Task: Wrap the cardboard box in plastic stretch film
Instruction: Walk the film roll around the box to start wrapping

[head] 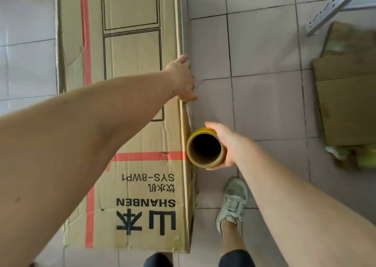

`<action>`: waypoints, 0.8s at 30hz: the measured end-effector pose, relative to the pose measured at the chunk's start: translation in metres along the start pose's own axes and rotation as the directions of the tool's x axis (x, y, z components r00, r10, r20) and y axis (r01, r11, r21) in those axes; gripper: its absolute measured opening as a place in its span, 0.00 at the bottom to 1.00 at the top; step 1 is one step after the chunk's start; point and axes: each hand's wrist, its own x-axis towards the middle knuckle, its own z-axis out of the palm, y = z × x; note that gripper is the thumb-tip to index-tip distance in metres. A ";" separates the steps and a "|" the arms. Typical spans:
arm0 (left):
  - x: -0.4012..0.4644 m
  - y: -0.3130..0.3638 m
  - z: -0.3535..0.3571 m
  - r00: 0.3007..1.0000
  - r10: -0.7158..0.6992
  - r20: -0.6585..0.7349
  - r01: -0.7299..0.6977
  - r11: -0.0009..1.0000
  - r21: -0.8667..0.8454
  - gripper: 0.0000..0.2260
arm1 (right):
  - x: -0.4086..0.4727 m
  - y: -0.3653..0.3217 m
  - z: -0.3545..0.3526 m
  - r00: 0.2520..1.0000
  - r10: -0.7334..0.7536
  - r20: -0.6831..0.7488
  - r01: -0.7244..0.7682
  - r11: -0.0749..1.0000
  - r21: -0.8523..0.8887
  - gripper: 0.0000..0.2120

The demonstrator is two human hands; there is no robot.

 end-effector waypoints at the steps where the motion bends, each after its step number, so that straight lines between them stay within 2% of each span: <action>1: 0.001 0.001 0.000 1.000 -0.010 0.005 0.010 1.000 0.010 0.35 | 0.004 0.018 -0.003 1.000 0.026 0.011 -0.027 0.992 0.125 0.27; 3: 0.003 0.000 0.000 1.000 -0.015 0.016 0.015 1.000 0.026 0.36 | 0.012 0.058 -0.003 0.996 0.075 0.055 -0.090 0.929 0.358 0.28; 6: 0.005 0.002 0.000 1.000 -0.013 0.011 0.013 0.999 0.049 0.37 | 0.023 0.106 0.005 0.989 0.082 0.127 -0.144 0.765 0.627 0.31; 9: -0.003 0.004 -0.003 0.998 -0.033 0.045 0.031 0.998 0.061 0.38 | 0.023 0.129 0.014 0.987 0.059 0.150 -0.150 0.671 0.726 0.26; 11: -0.007 0.007 -0.005 0.997 -0.020 0.071 0.013 0.994 0.105 0.38 | 0.022 0.134 0.015 0.987 0.061 0.146 -0.150 0.657 0.739 0.27; 14: -0.010 0.022 0.000 0.993 0.087 0.074 -0.096 0.986 0.136 0.35 | 0.020 0.123 0.008 0.997 0.056 0.049 -0.074 0.794 0.603 0.22; 16: -0.012 0.042 0.011 0.975 0.205 0.083 -0.213 0.970 0.117 0.32 | 0.017 0.108 0.000 0.989 -0.056 -0.137 0.105 0.919 0.380 0.19; 17: -0.015 0.052 0.018 0.968 0.234 0.085 -0.243 0.963 0.117 0.32 | 0.016 0.101 -0.002 0.957 -0.165 -0.239 0.216 0.955 0.202 0.20; 19: -0.023 0.066 0.026 0.975 0.207 0.077 -0.215 0.968 0.131 0.34 | 0.017 0.088 -0.002 0.863 -0.373 -0.342 0.345 0.928 -0.140 0.18; 20: -0.028 0.070 0.026 0.984 0.168 0.066 -0.175 0.975 0.138 0.35 | 0.018 0.084 0.000 0.833 -0.416 -0.365 0.344 0.906 -0.247 0.16; 22: -0.038 0.072 0.021 0.994 0.094 0.055 -0.101 0.986 0.133 0.36 | 0.014 0.077 0.004 0.826 -0.432 -0.363 0.312 0.885 -0.345 0.16; 24: -0.040 0.072 0.018 0.996 0.071 0.044 -0.076 0.989 0.130 0.37 | 0.003 0.069 0.010 0.856 -0.404 -0.321 0.285 0.889 -0.359 0.26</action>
